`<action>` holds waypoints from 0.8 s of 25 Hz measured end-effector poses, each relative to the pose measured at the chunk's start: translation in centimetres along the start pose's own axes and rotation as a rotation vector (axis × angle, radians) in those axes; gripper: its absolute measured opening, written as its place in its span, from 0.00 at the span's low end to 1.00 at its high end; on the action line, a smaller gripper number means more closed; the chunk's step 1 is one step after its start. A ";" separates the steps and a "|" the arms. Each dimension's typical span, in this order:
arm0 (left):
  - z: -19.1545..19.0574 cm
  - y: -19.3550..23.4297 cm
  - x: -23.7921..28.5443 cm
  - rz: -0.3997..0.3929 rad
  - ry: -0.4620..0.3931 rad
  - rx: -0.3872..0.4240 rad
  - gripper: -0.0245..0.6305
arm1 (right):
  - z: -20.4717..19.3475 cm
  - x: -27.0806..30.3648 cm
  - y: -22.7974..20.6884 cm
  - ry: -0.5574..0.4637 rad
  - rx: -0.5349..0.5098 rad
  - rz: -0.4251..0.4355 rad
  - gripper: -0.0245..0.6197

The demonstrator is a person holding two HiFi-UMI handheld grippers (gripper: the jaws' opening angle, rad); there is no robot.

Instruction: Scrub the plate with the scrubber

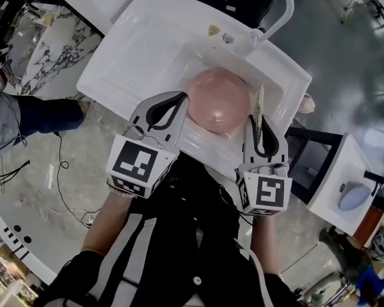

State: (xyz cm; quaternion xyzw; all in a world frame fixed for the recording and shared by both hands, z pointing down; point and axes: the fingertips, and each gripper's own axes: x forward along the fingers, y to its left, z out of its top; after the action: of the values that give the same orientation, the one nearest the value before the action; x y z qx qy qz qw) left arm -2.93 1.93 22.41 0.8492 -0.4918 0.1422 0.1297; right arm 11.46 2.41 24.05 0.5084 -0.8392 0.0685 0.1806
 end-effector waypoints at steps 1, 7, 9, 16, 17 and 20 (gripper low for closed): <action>-0.1 -0.1 0.2 -0.005 0.006 -0.003 0.04 | -0.2 -0.1 -0.3 0.002 0.002 -0.007 0.16; -0.3 -0.4 2.0 -0.052 0.030 -0.019 0.04 | -1.2 -0.6 -1.8 0.019 0.034 -0.055 0.16; -0.1 -0.2 2.8 -0.054 0.030 -0.020 0.04 | -1.7 -0.5 -2.1 0.027 0.053 -0.071 0.16; -2.9 1.5 6.1 -0.047 0.130 -0.002 0.04 | -4.0 1.3 -2.7 0.074 0.097 -0.115 0.16; -3.5 1.8 6.6 -0.051 0.150 -0.004 0.04 | -4.3 1.6 -2.7 0.083 0.099 -0.117 0.16; -4.8 2.8 8.1 -0.073 0.192 -0.074 0.04 | -5.1 3.0 -2.6 0.096 0.101 -0.116 0.16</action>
State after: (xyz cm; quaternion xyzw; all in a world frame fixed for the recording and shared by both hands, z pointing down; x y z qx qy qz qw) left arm -2.11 -4.15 30.04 0.8436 -0.4507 0.1999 0.2125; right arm 13.68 0.16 29.67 0.5607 -0.7942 0.1246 0.1983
